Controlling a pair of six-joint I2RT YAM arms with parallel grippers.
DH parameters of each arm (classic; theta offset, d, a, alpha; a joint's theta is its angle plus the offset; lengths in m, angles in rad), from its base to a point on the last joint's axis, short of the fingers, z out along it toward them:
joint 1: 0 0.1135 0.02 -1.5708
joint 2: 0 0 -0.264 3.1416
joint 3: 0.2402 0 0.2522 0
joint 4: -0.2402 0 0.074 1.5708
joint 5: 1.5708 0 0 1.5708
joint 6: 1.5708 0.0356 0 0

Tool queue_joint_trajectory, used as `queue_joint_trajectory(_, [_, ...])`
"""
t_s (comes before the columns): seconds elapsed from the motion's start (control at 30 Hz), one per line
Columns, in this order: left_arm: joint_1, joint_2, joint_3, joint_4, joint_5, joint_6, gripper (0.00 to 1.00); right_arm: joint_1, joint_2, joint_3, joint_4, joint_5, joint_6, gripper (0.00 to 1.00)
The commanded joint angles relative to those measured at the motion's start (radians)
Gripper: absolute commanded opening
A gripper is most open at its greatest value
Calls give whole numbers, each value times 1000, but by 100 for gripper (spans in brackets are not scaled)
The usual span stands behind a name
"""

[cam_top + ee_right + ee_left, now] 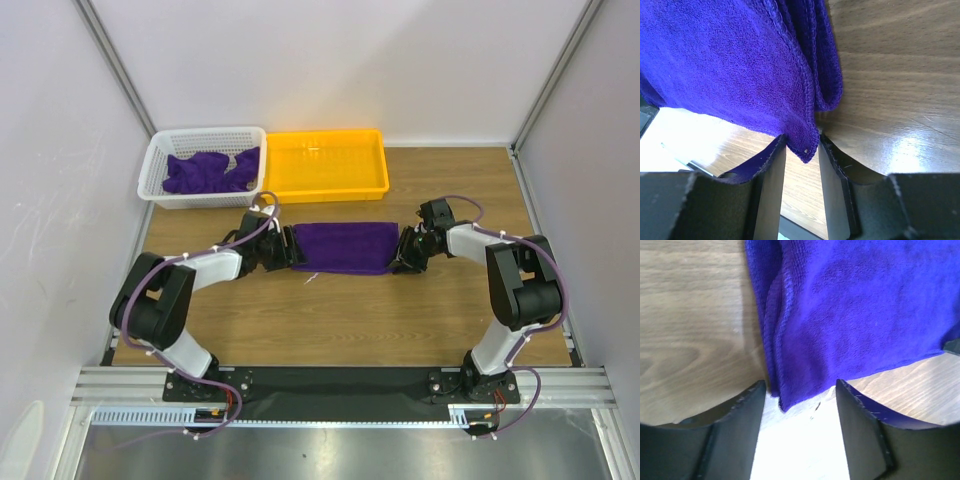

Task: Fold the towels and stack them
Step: Fold the towel

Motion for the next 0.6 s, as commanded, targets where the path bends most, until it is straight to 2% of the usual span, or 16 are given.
queue_joint_trajectory(0.0, [8,-25,-45,-107,-70,13,67,6,18,6,4,41,-12,38])
queue_joint_trajectory(0.17, [16,-10,-51,-101,-64,-5,65,6,21,11,-12,56,-23,34])
queue_joint_trajectory(0.33, [17,37,-47,-59,-33,-17,53,8,27,20,-22,65,-32,27])
queue_joint_trajectory(0.53, [17,48,-43,-49,-30,-19,38,6,32,48,-45,73,-46,9])
queue_joint_trajectory(0.57, [17,45,-45,-49,-27,-11,34,5,32,51,-53,74,-48,3])
